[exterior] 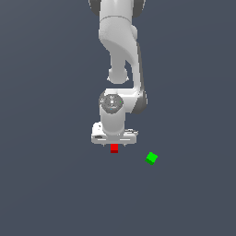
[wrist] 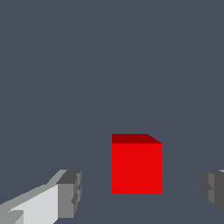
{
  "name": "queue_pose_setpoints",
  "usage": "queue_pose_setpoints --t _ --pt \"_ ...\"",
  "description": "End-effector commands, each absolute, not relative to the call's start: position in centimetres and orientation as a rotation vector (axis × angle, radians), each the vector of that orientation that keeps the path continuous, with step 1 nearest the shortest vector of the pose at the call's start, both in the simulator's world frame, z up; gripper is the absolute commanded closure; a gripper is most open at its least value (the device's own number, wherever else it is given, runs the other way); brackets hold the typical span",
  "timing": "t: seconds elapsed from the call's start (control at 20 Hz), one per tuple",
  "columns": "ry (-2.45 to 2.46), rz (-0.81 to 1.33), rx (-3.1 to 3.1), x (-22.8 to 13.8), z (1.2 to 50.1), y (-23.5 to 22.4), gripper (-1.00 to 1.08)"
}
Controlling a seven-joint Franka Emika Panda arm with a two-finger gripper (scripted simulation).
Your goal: Stack the red cube on top of the green cube.
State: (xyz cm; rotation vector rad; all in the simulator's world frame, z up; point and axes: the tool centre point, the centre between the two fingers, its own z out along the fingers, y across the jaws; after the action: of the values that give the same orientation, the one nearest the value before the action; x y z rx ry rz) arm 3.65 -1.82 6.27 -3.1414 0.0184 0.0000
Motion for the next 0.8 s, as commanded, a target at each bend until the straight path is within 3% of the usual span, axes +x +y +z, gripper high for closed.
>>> queue_pose_setpoints --t 0.0,0.55,0.6,0.75 --pt "0.018 0.002 -3.141 3.6 5.3 -1.8 -0.92" --pt "0.018 0.000 -3.142 3.8 2.0 -1.8 -0.92" --pt "0.018 0.000 -3.142 3.8 2.0 -1.8 1.08" --pt "0.018 0.000 -3.142 3.8 2.0 -1.8 1.08"
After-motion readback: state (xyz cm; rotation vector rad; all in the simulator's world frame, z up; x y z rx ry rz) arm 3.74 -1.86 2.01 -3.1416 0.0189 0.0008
